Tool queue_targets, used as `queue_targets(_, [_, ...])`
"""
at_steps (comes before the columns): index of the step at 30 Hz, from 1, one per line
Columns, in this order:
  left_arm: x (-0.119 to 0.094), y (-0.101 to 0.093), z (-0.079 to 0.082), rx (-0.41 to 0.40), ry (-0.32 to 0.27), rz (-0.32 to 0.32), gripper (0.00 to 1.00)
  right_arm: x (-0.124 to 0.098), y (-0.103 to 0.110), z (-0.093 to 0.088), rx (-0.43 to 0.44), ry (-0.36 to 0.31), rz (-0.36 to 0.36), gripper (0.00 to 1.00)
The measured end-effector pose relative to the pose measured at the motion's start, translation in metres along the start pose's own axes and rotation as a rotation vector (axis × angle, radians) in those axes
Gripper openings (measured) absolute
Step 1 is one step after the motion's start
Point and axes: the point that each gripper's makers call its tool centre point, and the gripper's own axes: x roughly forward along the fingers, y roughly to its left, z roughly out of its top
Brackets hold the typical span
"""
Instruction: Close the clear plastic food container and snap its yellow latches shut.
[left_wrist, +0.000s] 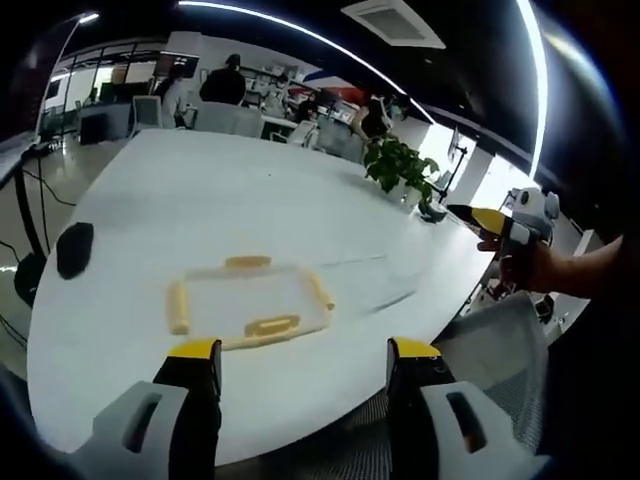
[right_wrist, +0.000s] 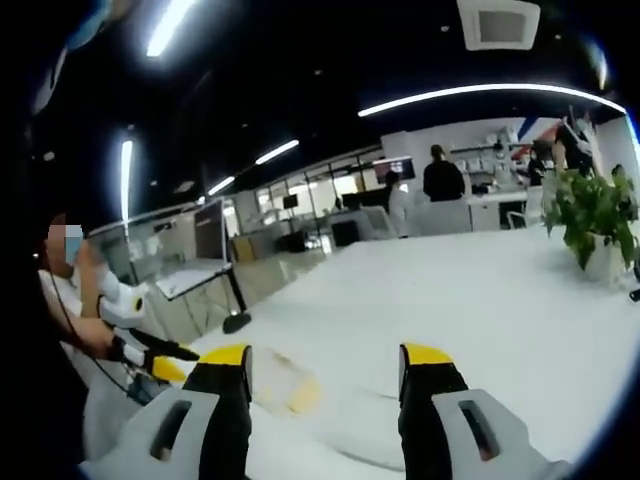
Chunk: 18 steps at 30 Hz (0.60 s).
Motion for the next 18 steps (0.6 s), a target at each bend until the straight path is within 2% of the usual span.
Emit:
queue_targets(13, [-0.015,0.02,0.005,-0.003,-0.029,0.037,0.66,0.02,0.026,-0.009,-0.03,0.026,0.022,0.56])
queue_targets(15, [-0.016,0.022,0.005,-0.005,-0.027,0.04,0.66,0.023,0.031,-0.009,-0.063,0.025,0.02,0.53])
queue_targets(18, [-0.018,0.027,0.005,-0.001,-0.032,0.047,0.65,0.028,0.038,-0.01,-0.048,0.024,0.036,0.53])
